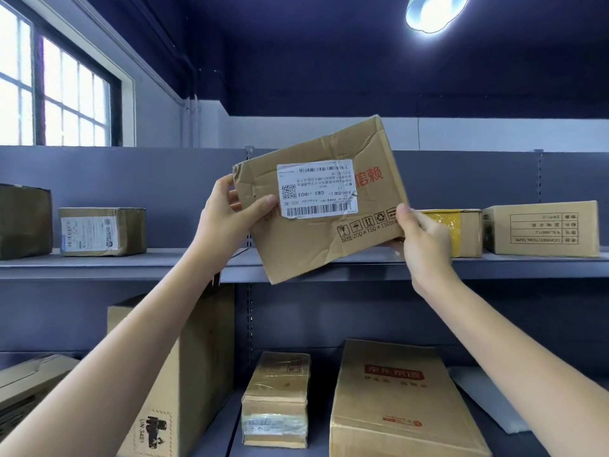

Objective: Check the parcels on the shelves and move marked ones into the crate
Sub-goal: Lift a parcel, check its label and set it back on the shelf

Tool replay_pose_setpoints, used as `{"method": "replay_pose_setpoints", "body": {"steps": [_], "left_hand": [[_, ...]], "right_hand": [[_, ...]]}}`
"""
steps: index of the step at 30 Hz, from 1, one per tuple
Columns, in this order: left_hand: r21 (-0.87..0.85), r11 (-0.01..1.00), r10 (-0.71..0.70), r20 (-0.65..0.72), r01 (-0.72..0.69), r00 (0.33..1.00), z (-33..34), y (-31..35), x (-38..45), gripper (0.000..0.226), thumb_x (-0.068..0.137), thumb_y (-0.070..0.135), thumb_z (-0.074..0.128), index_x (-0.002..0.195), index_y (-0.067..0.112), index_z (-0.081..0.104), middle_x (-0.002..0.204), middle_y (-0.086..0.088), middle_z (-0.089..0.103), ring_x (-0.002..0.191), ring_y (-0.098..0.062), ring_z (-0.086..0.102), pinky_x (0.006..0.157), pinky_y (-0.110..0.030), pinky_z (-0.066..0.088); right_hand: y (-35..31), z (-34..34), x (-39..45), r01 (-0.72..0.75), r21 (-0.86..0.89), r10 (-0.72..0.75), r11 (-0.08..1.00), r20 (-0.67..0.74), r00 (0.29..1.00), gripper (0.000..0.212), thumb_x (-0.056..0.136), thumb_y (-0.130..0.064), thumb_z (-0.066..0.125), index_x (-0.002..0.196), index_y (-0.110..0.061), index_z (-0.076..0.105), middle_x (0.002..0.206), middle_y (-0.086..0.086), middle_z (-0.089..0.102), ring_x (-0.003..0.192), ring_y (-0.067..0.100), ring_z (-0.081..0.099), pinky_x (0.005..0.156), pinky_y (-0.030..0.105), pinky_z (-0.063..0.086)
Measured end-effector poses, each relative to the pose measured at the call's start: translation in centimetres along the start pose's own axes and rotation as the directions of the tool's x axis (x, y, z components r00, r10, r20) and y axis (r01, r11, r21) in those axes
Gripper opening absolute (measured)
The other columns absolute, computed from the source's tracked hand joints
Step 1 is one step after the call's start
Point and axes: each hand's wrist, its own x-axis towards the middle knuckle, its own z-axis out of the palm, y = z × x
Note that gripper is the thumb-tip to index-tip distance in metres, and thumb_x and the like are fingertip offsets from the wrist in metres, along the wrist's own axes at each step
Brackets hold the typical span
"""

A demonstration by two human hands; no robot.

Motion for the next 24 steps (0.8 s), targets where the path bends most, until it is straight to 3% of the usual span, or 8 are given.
{"method": "replay_pose_setpoints", "body": {"steps": [3,8,12,15,17,19,22,24], "left_hand": [[-0.079,0.997,-0.001,0.021,0.003,1.000,-0.4,0.6,0.1,0.051,0.078,0.025,0.074,0.120,0.017,0.046,0.109,-0.001,0.062,0.097,-0.016,0.062,0.080,-0.038,0.055],[0.011,0.999,-0.032,0.184,0.030,0.982,-1.8,1.5,0.7,0.084,0.052,0.049,0.075,0.126,0.018,0.050,0.111,0.001,0.065,0.097,-0.012,0.064,0.083,-0.035,0.053],[0.033,0.999,-0.003,0.365,-0.010,0.931,-2.3,1.8,0.7,0.076,0.048,0.046,0.071,0.118,0.023,0.053,0.100,0.008,0.069,0.089,-0.006,0.068,0.078,-0.026,0.052],[0.079,0.997,-0.056,0.466,0.022,0.883,-2.8,1.7,0.9,0.078,0.058,0.049,0.071,0.127,0.019,0.049,0.118,0.000,0.065,0.107,-0.019,0.064,0.095,-0.045,0.048],[0.075,0.997,-0.068,0.528,0.034,0.847,-3.2,1.5,0.9,0.081,0.062,0.049,0.071,0.133,0.019,0.045,0.127,-0.004,0.061,0.115,-0.028,0.059,0.100,-0.052,0.042],[0.044,0.998,-0.064,0.569,0.048,0.820,-3.3,1.4,0.9,0.078,0.061,0.045,0.070,0.131,0.023,0.046,0.126,-0.001,0.062,0.113,-0.025,0.060,0.091,-0.044,0.048],[0.023,0.999,-0.048,0.635,0.043,0.771,-3.1,1.1,0.6,0.060,0.057,0.042,0.064,0.115,0.038,0.050,0.109,0.013,0.067,0.096,-0.009,0.066,0.071,-0.026,0.055],[0.002,0.999,-0.031,0.665,0.040,0.747,-3.2,0.9,0.4,0.072,0.051,0.046,0.074,0.117,0.039,0.045,0.108,0.015,0.067,0.095,-0.007,0.066,0.068,-0.023,0.055]], "right_hand": [[-0.9,0.0,0.7,0.014,-0.027,-0.015,1.000,-0.028,1.000,0.028,0.095,-0.028,0.049,0.105,-0.011,0.069,0.100,0.001,0.070,0.101,0.021,0.064,0.092,0.044,0.051],[-2.9,-0.8,2.4,0.120,-0.143,-0.124,0.982,-0.022,0.992,0.028,0.093,-0.028,0.052,0.091,-0.008,0.072,0.085,0.000,0.070,0.091,0.027,0.066,0.086,0.046,0.053],[-5.1,-1.3,3.8,0.286,-0.266,-0.278,0.921,0.066,0.958,0.048,0.090,-0.035,0.051,0.086,0.012,0.062,0.090,0.031,0.065,0.086,0.047,0.059,0.079,0.053,0.052],[-6.4,-1.4,4.3,0.338,-0.294,-0.309,0.894,0.141,0.941,0.051,0.093,-0.032,0.051,0.089,0.018,0.059,0.096,0.036,0.061,0.072,0.034,0.060,0.073,0.042,0.057],[-7.2,-1.2,4.1,0.352,-0.303,-0.308,0.886,0.184,0.934,0.056,0.089,-0.038,0.051,0.086,0.018,0.058,0.095,0.037,0.061,0.068,0.024,0.055,0.072,0.044,0.055],[-7.4,-1.1,4.0,0.365,-0.315,-0.312,0.876,0.206,0.927,0.065,0.082,-0.045,0.050,0.084,0.020,0.055,0.094,0.041,0.057,0.066,0.028,0.056,0.071,0.051,0.052],[-7.6,-1.1,3.9,0.398,-0.326,-0.334,0.858,0.235,0.913,0.057,0.088,-0.037,0.051,0.084,0.020,0.057,0.092,0.039,0.061,0.069,0.030,0.059,0.071,0.048,0.055],[-7.7,-1.1,3.8,0.423,-0.314,-0.353,0.850,0.257,0.899,0.050,0.092,-0.030,0.050,0.085,0.019,0.060,0.090,0.034,0.064,0.078,0.037,0.064,0.072,0.045,0.057]]}}
